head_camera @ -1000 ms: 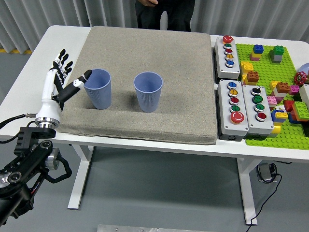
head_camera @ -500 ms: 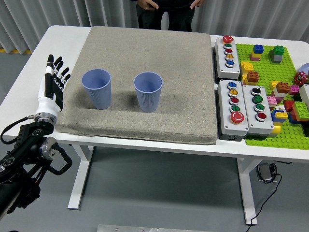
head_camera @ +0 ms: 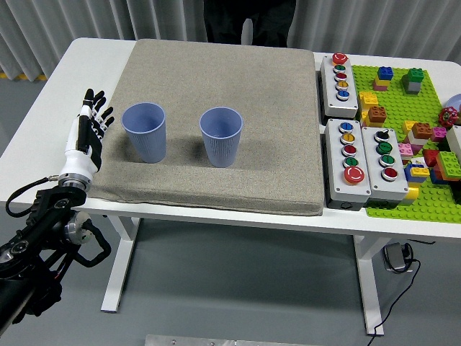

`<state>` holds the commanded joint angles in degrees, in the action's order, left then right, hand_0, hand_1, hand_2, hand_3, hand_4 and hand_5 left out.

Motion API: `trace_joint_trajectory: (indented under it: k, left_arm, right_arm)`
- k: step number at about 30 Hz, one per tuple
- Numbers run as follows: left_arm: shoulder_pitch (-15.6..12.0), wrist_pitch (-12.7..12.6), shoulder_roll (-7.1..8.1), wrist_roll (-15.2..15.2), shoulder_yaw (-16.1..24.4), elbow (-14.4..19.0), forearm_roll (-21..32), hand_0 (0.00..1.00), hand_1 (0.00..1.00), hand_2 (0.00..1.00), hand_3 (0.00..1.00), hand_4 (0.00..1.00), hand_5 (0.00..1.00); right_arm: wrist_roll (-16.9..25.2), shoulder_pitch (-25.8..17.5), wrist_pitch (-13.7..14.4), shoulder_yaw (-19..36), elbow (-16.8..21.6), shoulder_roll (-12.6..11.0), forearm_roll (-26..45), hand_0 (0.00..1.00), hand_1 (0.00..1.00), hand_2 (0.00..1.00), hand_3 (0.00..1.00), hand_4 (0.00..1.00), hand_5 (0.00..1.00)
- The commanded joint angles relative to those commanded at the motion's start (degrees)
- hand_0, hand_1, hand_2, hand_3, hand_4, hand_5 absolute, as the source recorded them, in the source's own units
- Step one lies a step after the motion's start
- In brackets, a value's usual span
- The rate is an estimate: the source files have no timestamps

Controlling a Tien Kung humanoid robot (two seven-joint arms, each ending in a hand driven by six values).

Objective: Pick cup pour cup place

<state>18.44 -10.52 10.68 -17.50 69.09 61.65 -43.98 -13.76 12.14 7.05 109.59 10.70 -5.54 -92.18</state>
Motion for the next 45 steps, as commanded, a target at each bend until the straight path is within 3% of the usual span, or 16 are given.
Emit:
trace_joint_trajectory:
  k: [19, 23, 24, 33, 45]
  left_arm:
    - [0.0, -0.5, -1.29, 0.1, 1.2, 0.3, -1.0, 0.91, 0.913, 0.966, 0.906, 0.761, 0.998]
    - [0.1, -0.9, -1.36, 0.0, 1.2, 0.7, -1.3, 0.91, 0.913, 0.966, 0.906, 0.761, 0.998]
    - [0.2, -1.1, -1.25, -0.1, 1.0, 0.8, -1.1, 0.91, 0.913, 0.972, 0.959, 0.759, 0.998]
    - [1.2, -1.0, -1.1, 0.2, 0.8, 1.7, -1.6, 0.91, 0.914, 0.972, 0.955, 0.76, 0.998]
    - [-0.4, -1.1, -2.35, 0.4, 2.8, 2.7, -3.3, 0.909, 0.914, 0.975, 0.957, 0.761, 0.998]
  right_arm:
    - [-0.1, 0.2, 0.2, 0.2, 0.0, -0.1, 0.1, 0.698, 0.634, 0.593, 0.592, 0.002, 0.247]
    - [-0.1, 0.2, 0.3, 0.1, 0.0, -0.1, 0.2, 0.698, 0.634, 0.593, 0.592, 0.002, 0.247]
    - [0.0, 0.1, 0.3, 0.4, 0.0, 0.0, 0.1, 0.698, 0.633, 0.596, 0.592, 0.002, 0.247]
    - [0.0, 0.4, 0.4, 0.9, 0.1, 0.0, 0.2, 0.697, 0.633, 0.599, 0.593, 0.002, 0.244]
    - [0.1, -0.5, 0.3, 1.1, 0.1, 0.0, -0.3, 0.698, 0.634, 0.599, 0.594, 0.002, 0.248]
